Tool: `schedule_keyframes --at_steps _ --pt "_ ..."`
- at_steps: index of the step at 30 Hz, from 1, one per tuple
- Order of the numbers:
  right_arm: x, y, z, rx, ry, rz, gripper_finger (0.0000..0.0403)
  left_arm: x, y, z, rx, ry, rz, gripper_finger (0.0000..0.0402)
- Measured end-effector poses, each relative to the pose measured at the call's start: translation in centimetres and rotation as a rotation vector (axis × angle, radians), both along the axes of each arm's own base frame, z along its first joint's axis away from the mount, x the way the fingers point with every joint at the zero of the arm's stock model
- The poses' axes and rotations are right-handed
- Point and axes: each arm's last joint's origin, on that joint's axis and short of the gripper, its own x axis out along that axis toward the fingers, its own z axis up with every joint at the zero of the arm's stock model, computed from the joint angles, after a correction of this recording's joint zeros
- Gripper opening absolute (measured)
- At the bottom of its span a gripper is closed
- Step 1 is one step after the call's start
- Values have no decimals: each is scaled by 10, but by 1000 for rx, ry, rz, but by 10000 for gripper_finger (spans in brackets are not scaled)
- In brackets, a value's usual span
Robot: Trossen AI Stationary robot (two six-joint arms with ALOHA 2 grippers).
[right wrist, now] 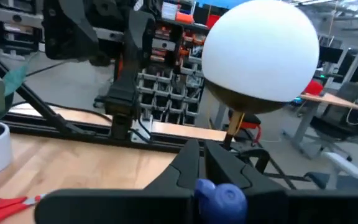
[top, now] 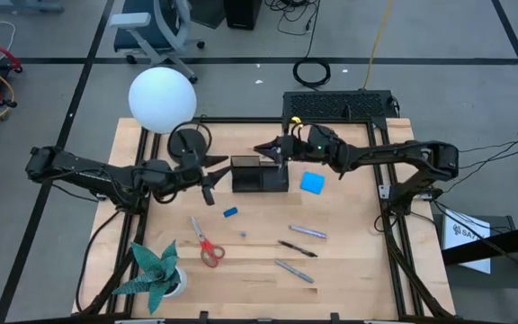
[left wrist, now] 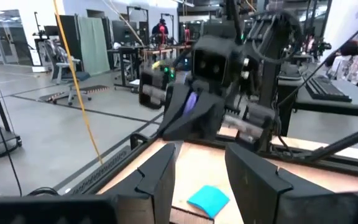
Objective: Pick and place office supplies into organizer
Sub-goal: Put the purple highlighter into the black desk organizer
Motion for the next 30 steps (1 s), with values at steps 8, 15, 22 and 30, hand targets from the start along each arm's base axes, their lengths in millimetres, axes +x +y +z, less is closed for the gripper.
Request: schedule_keyframes --at_steps 8,15,22,30 --pt "36 -19 -23 51 60 34 8 0 0 2 3 -15 0 147" --pt "60 -30 -43 88 137 39 8 0 0 1 5 -8 -1 147" --pt "67 -36 -75 121 207 31 8 0 0 1 12 -5 -1 147" --pt "70 -39 -89 148 227 21 11 0 0 1 12 -5 -1 147"
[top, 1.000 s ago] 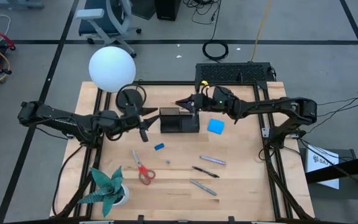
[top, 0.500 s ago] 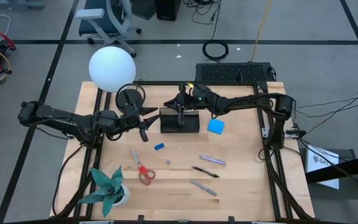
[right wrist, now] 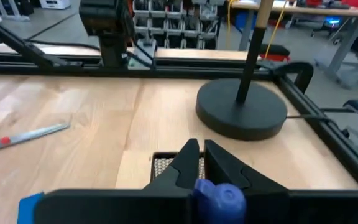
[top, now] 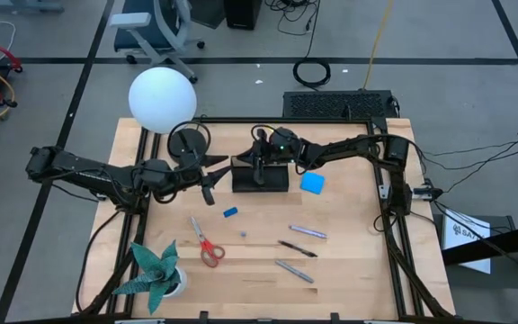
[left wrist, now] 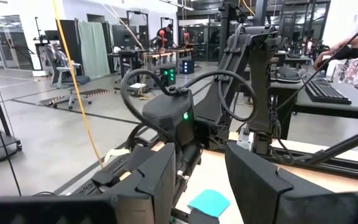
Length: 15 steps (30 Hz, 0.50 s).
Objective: Pick and place office supplies into organizer
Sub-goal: Put the purple highlighter into the black desk organizer
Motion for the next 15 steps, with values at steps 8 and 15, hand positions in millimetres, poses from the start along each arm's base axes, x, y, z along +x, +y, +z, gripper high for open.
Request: schedule_keyframes --at_steps 8,15 --pt "0 -1 3 -6 -23 -14 15 0 0 0 0 1 0 148" --pt "0 -1 2 -7 -11 -29 50 0 0 0 0 3 0 148"
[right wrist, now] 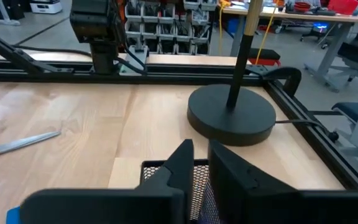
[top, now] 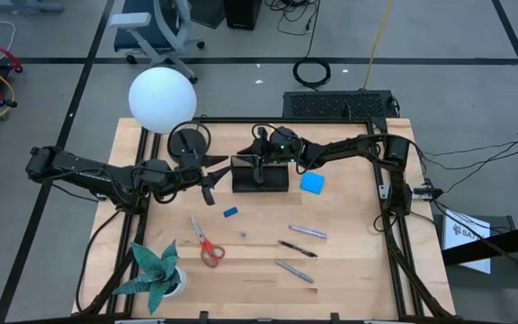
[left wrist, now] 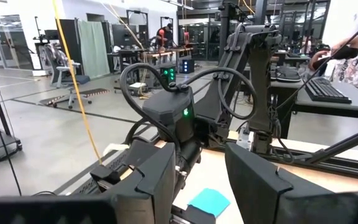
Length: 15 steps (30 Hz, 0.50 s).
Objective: Pick and place office supplies into organizer
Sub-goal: Put the purple highlighter into the black desk organizer, then put the purple pen into the black desk organizer
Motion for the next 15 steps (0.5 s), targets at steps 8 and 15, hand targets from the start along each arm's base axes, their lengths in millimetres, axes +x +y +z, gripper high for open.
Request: schedule_keyframes --at_steps 8,15 --pt "0 0 2 -2 -1 1 104 0 0 0 0 0 0 147" --pt "-7 3 29 -44 -51 5 113 0 0 0 -1 0 0 147"
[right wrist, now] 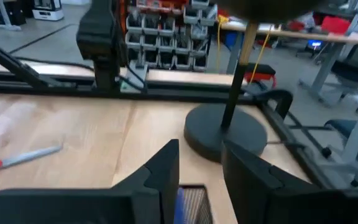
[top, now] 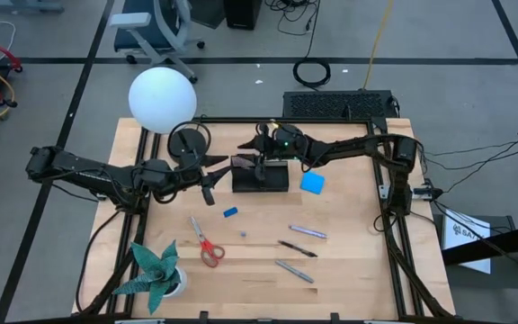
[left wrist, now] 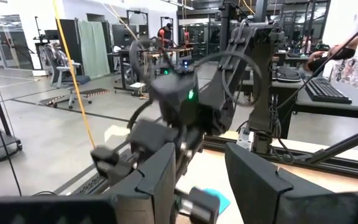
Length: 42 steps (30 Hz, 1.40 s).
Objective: Pick and place office supplies into organizer
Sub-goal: Put the purple pen into the black desk organizer
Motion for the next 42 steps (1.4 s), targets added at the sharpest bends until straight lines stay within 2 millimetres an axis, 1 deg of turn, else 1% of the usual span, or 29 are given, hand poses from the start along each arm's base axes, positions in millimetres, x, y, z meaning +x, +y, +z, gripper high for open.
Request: schedule_keyframes --at_steps 4,7,14,21,27,34,38,42 --pt "-6 6 21 -2 -17 8 107 0 0 0 0 1 0 147" --pt "-11 15 30 8 24 26 104 0 0 0 0 1 0 147" --pt "-25 42 43 48 167 83 102 0 0 0 -5 -1 1 147" --pt "-37 79 52 69 288 175 101 0 0 0 -5 -2 1 147" --pt "-41 110 51 72 362 256 99 0 0 0 -6 -2 1 147" --pt "-51 139 37 126 545 313 98 0 0 0 -7 -2 1 147" --pt "-59 153 29 178 665 312 94 0 0 1 3 -5 16 147" --pt "-68 166 22 152 780 233 93 -1 1 2 27 -12 45 147"
